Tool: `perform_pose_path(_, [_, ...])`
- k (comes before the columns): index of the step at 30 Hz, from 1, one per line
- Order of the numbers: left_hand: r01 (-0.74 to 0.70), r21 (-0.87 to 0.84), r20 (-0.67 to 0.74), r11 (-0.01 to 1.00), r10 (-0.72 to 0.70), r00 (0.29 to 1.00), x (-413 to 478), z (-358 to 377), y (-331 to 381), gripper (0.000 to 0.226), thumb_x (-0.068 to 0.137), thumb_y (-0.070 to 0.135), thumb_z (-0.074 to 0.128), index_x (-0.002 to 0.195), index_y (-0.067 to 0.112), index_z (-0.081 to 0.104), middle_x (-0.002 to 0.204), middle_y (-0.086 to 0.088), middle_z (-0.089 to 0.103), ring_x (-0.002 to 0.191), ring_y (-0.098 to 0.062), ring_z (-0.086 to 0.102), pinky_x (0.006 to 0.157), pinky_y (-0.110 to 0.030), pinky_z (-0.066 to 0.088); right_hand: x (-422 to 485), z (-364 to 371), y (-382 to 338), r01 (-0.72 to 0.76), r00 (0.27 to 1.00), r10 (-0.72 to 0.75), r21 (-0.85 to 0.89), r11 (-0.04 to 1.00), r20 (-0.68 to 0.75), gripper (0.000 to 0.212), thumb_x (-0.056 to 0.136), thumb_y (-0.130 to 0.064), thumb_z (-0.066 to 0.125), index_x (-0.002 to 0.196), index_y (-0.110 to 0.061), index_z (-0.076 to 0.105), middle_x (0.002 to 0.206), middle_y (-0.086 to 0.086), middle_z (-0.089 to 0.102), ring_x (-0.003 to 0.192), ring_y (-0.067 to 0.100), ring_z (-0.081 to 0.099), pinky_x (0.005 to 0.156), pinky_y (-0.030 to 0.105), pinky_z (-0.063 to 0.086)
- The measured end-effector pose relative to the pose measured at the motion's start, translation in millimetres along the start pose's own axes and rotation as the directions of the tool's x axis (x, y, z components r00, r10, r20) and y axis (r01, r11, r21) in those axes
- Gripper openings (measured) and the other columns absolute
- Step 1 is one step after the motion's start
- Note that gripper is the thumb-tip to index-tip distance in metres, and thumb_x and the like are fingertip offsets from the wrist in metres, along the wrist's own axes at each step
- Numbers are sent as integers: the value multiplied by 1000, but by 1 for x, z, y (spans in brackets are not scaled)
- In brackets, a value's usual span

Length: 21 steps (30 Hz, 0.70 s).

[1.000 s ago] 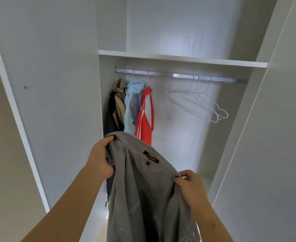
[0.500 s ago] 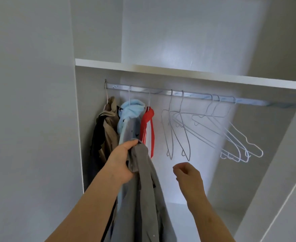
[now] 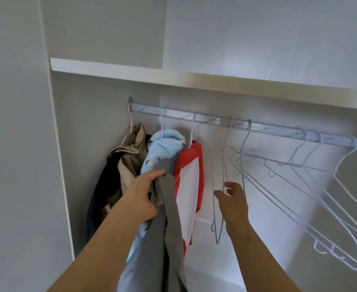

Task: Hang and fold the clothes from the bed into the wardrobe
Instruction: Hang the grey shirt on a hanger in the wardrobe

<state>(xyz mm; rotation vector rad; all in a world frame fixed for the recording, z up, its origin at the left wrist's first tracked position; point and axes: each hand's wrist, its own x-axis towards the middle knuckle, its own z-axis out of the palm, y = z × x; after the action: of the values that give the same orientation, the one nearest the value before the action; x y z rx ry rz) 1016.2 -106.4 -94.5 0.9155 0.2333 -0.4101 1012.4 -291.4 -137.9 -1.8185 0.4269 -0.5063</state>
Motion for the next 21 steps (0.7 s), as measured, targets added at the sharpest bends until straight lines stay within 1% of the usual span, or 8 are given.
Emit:
perform_pose_path(2, [-15,-45,-19,999,14,1000,15,4,3,20,88,18,55,74,5,61,53,-10,62,41,-19,59,43,-21,50,21,4,5,-127,989,113,152,980,100,44,88,-8,58,127,-18,41,115,9,56,83,20,57,67,27,46])
perform_pose_path(4, [-23,-72,-34,997,20,999,28,8,2,18,88,18,55,76,6,62,55,-10,62,43,-20,59,46,-23,51,36,8,9,-219,965,175,234,947,194,35,88,-2,55,117,-19,44,95,8,60,67,19,60,54,25,48])
perform_pose_path(6, [-25,-81,-58,996,20,998,40,14,1,16,87,17,55,78,6,62,55,-9,63,46,-20,59,47,-23,51,48,10,13,-203,961,153,213,956,231,23,88,-1,52,106,-15,51,83,8,62,53,14,53,45,20,44])
perform_pose_path(8, [-30,-88,-79,996,23,997,49,19,-1,15,88,17,54,79,7,61,55,-9,62,46,-20,59,47,-23,51,59,9,14,-165,968,115,222,961,221,13,90,-3,48,97,-12,55,73,8,59,46,11,44,39,18,36])
perform_pose_path(11, [-31,-98,-83,995,23,996,57,23,0,16,88,17,53,79,7,61,57,-9,61,50,-20,59,46,-22,51,73,7,10,-121,984,88,219,968,153,13,94,-10,47,87,-10,57,64,5,52,47,12,40,40,21,33])
perform_pose_path(14, [-34,-94,-88,995,26,996,58,23,3,12,88,18,55,85,7,60,69,-9,59,64,-20,54,58,-29,48,77,8,3,-94,988,61,240,966,139,16,93,-11,48,79,-8,56,58,2,45,45,12,36,40,20,31])
perform_pose_path(17, [-33,-74,-75,997,27,997,54,21,6,11,88,17,55,89,7,60,76,-9,58,68,-20,53,66,-30,44,72,11,-1,-71,991,41,247,966,127,16,93,-11,48,80,-6,55,57,2,43,45,12,34,39,19,30])
perform_pose_path(21, [-28,-54,-85,998,24,996,43,11,7,12,88,16,57,84,6,61,65,-9,62,59,-19,58,54,-25,50,54,15,-4,-67,994,40,260,963,106,16,93,-13,49,81,-7,57,57,1,44,45,10,35,40,19,32])
